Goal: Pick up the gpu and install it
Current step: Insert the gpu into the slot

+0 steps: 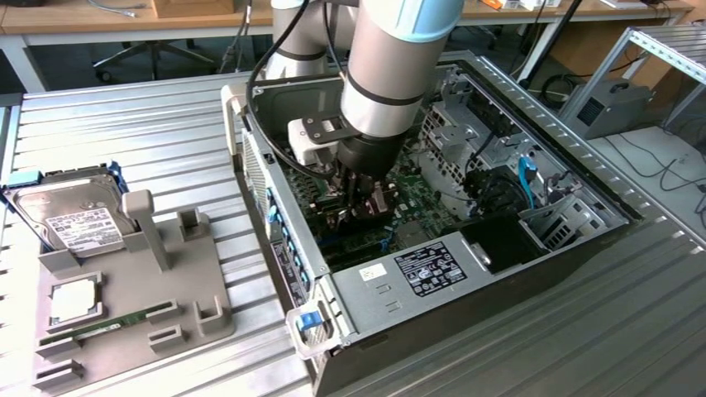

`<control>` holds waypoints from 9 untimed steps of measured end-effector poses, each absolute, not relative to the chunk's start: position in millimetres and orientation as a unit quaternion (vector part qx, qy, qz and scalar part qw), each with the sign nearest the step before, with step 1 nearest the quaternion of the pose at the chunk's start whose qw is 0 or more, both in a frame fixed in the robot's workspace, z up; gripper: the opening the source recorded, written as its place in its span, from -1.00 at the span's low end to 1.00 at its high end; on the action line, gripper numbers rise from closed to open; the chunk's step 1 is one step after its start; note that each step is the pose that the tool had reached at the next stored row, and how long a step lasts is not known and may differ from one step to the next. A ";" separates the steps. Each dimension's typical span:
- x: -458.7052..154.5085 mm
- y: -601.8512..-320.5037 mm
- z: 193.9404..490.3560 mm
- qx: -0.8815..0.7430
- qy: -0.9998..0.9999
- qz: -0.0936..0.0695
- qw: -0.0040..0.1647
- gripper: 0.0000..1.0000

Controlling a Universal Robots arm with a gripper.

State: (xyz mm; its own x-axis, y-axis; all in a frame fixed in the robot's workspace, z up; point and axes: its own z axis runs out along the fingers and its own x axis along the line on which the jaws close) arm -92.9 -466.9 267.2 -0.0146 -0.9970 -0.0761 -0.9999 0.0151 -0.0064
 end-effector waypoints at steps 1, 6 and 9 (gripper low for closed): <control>-92.9 -466.9 267.2 -0.701 0.712 0.024 0.029 -0.47; -92.9 -466.9 267.1 -0.701 0.712 0.024 0.029 -0.33; -92.5 -467.0 267.2 -0.701 0.712 0.024 0.029 -0.33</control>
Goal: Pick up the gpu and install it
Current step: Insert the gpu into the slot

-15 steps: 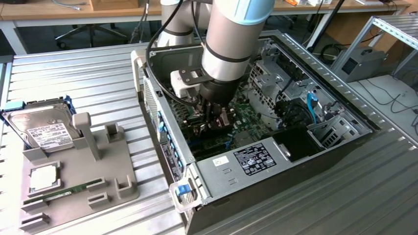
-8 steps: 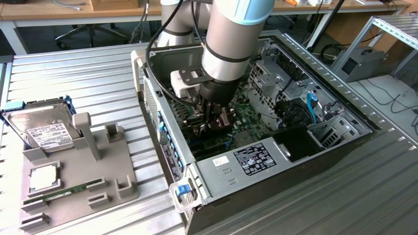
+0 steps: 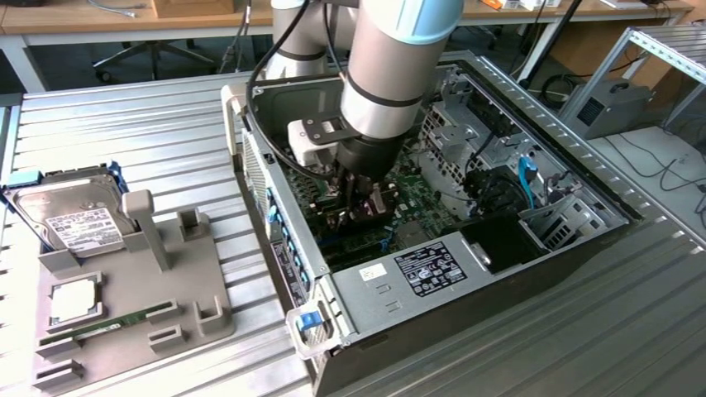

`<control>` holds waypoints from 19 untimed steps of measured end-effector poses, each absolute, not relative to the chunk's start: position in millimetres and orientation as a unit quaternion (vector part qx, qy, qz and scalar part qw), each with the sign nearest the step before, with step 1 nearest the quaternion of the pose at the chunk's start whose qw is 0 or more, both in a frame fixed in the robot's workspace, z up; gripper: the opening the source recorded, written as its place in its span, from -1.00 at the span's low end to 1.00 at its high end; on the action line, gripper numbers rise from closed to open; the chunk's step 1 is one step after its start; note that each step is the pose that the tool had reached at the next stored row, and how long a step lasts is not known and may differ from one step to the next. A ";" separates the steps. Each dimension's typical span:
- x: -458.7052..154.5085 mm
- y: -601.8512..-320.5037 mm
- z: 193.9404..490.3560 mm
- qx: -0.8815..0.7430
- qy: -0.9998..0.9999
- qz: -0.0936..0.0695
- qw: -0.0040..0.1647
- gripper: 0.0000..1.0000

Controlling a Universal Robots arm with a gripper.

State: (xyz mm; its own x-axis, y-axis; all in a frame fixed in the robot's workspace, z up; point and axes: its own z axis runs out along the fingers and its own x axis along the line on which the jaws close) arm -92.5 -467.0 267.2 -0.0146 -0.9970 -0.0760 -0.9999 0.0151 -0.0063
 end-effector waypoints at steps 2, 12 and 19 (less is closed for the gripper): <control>-91.2 -466.9 267.2 -0.701 0.712 0.024 0.029 -0.33; -82.5 -466.9 267.2 -0.701 0.712 0.024 0.029 -0.33; -82.5 -466.9 267.2 -0.701 0.712 0.024 0.029 -0.47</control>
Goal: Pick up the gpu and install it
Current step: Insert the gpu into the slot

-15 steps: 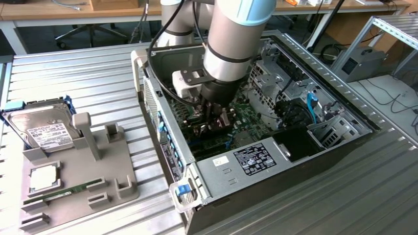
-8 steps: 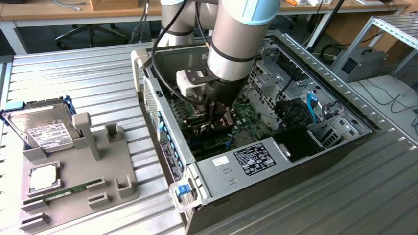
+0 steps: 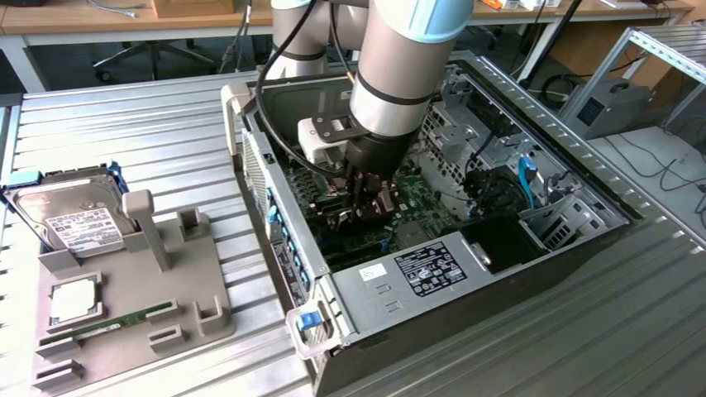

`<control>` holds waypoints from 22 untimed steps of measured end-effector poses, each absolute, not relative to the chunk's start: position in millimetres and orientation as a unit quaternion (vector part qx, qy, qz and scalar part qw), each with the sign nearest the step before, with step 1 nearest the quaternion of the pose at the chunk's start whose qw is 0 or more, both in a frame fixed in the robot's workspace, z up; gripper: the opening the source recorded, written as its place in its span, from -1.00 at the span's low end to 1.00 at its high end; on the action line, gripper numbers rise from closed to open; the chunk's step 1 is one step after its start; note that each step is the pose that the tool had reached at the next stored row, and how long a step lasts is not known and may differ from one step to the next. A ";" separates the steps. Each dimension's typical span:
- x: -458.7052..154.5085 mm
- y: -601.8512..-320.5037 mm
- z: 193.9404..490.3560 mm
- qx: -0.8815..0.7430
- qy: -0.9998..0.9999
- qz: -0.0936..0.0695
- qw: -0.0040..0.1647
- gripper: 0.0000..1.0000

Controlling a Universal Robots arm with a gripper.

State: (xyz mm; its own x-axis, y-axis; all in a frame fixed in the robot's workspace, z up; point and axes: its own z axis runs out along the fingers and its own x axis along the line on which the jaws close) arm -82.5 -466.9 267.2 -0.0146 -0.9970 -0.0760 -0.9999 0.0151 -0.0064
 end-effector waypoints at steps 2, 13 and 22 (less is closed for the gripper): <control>-83.5 -466.9 267.1 -0.701 0.712 0.025 0.030 -0.47; -86.5 -467.0 267.0 -0.701 0.712 0.025 0.030 -0.47; -89.8 -467.3 266.6 -0.701 0.712 0.025 0.030 -0.47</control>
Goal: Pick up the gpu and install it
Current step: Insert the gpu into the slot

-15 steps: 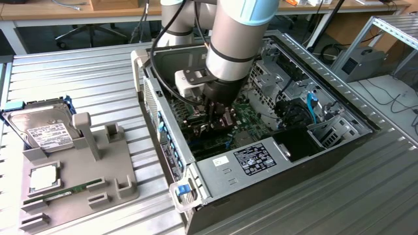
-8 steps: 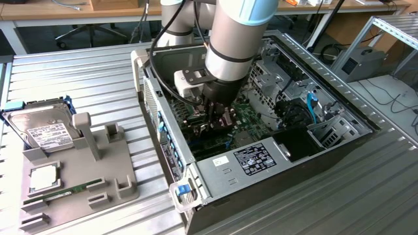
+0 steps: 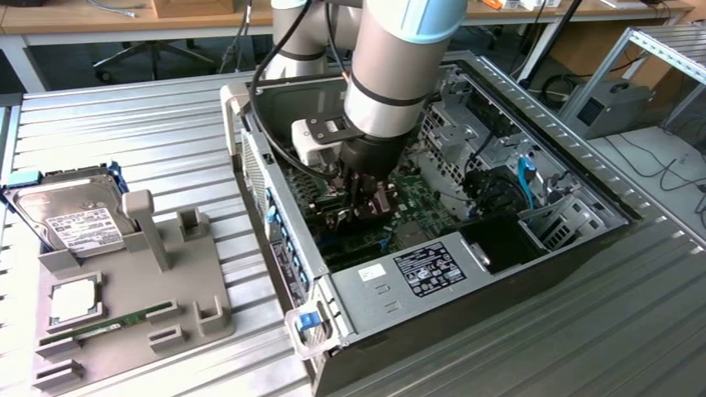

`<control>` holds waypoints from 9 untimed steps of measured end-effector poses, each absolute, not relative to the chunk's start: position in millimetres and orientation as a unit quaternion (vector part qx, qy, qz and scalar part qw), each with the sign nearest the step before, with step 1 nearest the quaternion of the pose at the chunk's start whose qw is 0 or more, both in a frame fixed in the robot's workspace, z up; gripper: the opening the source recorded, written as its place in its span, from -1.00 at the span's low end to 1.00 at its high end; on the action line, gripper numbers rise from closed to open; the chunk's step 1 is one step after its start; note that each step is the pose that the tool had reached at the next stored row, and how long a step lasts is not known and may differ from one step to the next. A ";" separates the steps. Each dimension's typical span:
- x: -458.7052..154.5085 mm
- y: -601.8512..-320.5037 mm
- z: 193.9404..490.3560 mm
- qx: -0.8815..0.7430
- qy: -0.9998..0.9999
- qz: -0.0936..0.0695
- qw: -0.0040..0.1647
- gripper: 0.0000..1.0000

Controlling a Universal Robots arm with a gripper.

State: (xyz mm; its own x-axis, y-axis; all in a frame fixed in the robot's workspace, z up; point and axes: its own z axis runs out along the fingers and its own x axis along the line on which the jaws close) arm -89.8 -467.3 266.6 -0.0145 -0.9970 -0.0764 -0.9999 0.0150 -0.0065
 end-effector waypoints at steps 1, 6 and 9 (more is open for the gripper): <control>-90.3 -467.3 266.5 -0.701 0.712 0.025 0.029 -0.47; -91.2 -467.4 266.3 -0.701 0.712 0.025 0.029 -0.47; -91.2 -467.3 266.1 -0.701 0.712 0.024 0.029 -0.47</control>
State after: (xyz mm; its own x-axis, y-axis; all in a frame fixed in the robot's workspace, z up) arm -91.2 -467.3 266.1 -0.0146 -0.9970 -0.0759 -0.9999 0.0151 -0.0064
